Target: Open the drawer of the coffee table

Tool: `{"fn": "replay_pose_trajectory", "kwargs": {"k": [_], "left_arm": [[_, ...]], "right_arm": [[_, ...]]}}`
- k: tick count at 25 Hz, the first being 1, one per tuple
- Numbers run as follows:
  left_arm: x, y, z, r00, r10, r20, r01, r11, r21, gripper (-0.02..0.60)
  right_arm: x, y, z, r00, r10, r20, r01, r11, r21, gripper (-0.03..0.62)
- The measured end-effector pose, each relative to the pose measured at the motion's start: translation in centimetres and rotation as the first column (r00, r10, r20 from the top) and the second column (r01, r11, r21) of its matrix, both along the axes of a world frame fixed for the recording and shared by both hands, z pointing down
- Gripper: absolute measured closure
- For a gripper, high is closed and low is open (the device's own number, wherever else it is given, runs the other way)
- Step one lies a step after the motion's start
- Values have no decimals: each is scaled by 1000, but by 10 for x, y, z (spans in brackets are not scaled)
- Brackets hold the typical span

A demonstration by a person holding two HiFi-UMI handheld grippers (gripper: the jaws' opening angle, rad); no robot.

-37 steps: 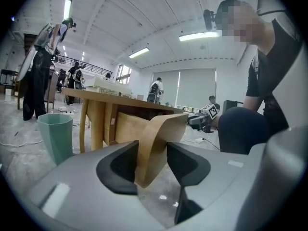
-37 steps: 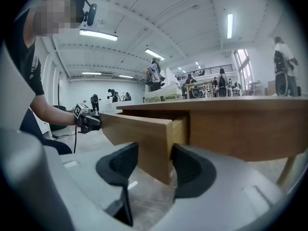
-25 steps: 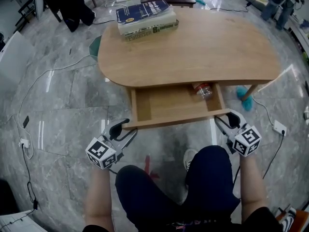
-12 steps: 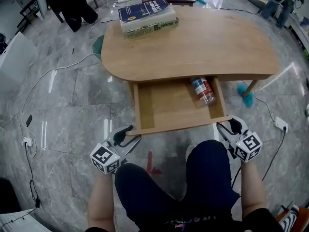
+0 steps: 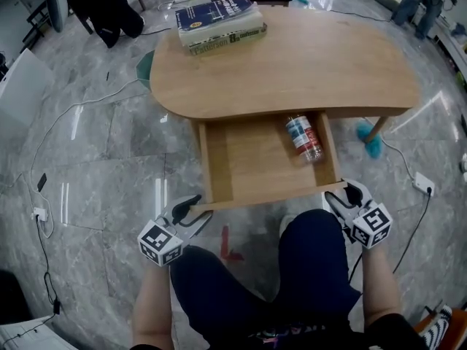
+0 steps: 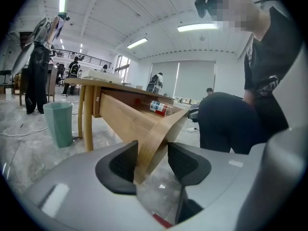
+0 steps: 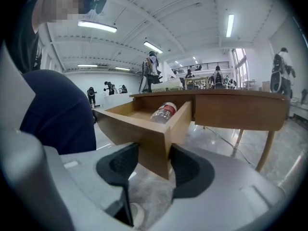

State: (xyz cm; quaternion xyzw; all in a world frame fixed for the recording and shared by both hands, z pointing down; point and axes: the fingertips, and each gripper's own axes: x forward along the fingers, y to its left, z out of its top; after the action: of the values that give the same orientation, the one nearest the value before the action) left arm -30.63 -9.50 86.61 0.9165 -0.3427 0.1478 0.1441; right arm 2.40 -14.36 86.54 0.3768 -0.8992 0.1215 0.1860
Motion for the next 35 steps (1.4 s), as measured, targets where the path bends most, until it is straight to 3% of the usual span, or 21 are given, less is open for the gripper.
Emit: {"fn": "replay_pose_trajectory", "kwargs": {"k": [15,21,27,30,33,35], "left_arm": [[-3,3,29,997,38,67,-37,999,-25,397],[-2,2,30,997,47,55,-45,998,-43,397],[-5,2,29,996,55,63,-55,998,-13,394],[-20,7,24,999,13,43,-12,1000,-8,383],[-52,17,15,996,-85,3,85,996,-9,390],[-77,22,2,983,-182,-5,182,983,6,445]], "right_arm": [[-4,7,29,997,-32,-68,30,999,-32,382],[-6,4,28,997,-29,-66,26,999,-38,382],[-3,7,24,998,-63,-27,61,995,-82,382],[2,14,9,997,-78,18,79,993,-85,382],[6,22,-18,993,-102,62,106,992,-62,382],[5,21,-47,981,-104,164,112,993,-40,424]]}}
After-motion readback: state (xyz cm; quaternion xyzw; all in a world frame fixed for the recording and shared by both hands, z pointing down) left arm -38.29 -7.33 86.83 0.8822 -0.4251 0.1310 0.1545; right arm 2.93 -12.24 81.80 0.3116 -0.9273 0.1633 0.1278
